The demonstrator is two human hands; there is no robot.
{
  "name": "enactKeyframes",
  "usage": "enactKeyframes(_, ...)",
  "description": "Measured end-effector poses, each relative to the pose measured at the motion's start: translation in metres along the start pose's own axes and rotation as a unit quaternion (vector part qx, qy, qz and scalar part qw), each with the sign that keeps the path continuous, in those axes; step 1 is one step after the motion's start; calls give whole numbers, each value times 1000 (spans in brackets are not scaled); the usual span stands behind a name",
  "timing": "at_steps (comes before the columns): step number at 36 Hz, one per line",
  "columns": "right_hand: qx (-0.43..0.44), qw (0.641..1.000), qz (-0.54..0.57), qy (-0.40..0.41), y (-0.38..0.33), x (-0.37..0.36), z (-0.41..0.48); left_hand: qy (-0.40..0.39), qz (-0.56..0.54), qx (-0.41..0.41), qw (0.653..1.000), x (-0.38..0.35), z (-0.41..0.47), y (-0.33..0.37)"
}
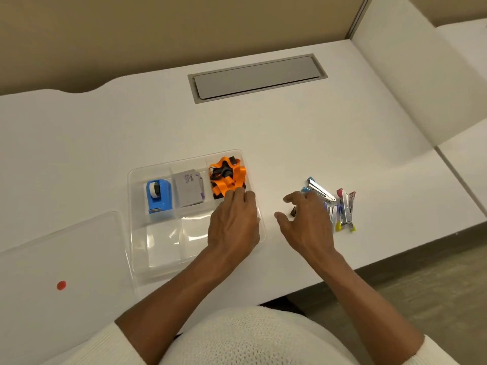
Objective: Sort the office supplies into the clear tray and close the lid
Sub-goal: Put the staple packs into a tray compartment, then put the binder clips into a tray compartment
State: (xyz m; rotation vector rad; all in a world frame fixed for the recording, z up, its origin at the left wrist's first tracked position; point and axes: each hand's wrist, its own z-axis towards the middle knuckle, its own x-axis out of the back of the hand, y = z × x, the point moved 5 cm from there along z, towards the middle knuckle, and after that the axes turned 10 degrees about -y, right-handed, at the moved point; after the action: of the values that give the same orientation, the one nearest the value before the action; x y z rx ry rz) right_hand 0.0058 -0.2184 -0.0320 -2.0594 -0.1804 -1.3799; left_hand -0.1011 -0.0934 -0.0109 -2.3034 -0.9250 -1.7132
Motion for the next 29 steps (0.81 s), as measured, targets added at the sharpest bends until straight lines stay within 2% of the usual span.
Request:
enactKeyframes(4,-18,999,-45,10,40,11,1,28,21,-109,993,-2,19,28)
enactKeyframes(10,-15,995,-94,-9,65,8,-2,-41,48,-201,978,-16,54,70)
enactKeyframes(17,-15,997,-68,-28,75,-14,2,-108,76,-236,963,-37,84,97)
enactKeyframes(26,-34,999,-35,3,75,-21,6,-128,85,-256,954,-47,101,104)
enactKeyframes(29,-40,997,-64,-5,75,-24,7,-133,86,-257,953,-49,104,107)
